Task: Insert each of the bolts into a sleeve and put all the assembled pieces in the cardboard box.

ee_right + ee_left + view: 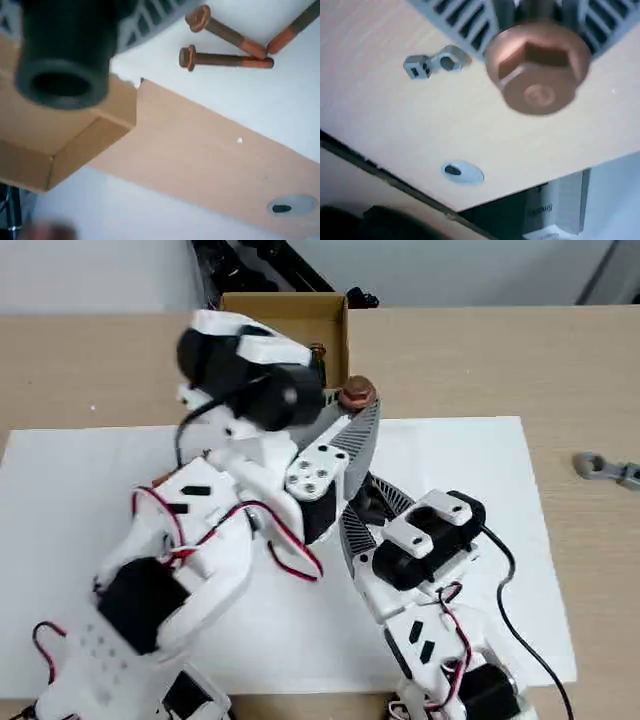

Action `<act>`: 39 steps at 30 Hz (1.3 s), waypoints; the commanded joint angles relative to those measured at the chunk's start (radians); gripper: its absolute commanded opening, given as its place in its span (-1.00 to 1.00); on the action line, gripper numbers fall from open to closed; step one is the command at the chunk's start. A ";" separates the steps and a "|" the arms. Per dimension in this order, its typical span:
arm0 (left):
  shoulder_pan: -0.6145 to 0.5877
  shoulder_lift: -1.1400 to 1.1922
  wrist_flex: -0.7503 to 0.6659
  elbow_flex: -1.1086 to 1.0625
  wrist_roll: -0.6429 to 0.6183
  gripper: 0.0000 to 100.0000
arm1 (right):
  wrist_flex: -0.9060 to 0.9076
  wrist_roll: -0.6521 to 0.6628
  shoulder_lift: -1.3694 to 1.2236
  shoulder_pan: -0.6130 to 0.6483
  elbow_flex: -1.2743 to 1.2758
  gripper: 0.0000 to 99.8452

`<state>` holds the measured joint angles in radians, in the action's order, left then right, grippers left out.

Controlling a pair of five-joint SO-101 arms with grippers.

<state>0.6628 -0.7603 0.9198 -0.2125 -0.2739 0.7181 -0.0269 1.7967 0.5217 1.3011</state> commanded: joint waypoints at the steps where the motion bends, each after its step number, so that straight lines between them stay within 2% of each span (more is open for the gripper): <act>1: 0.006 -0.020 -0.002 0.041 -0.005 -0.99 | -0.028 -0.014 -0.001 -0.010 -0.009 -0.99; 9: 0.005 -0.020 -0.008 -0.085 -0.040 -0.99 | -0.028 -0.014 -0.001 -0.010 -0.009 -0.99; 13: 0.003 -0.029 -0.063 -0.163 -0.038 -0.99 | -0.028 -0.014 -0.001 -0.010 -0.009 -0.99; 32: 0.005 -0.025 -0.037 -0.160 -0.037 -0.99 | -0.028 -0.014 -0.001 -0.010 -0.015 -0.99; 39: 0.008 -0.028 -0.008 -0.163 -0.041 -0.87 | -0.027 -0.014 -0.001 -0.010 -0.028 -0.99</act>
<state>0.6613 -0.7587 0.9091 -0.3859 -0.3061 0.7181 -0.0269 1.7967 0.5186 1.3011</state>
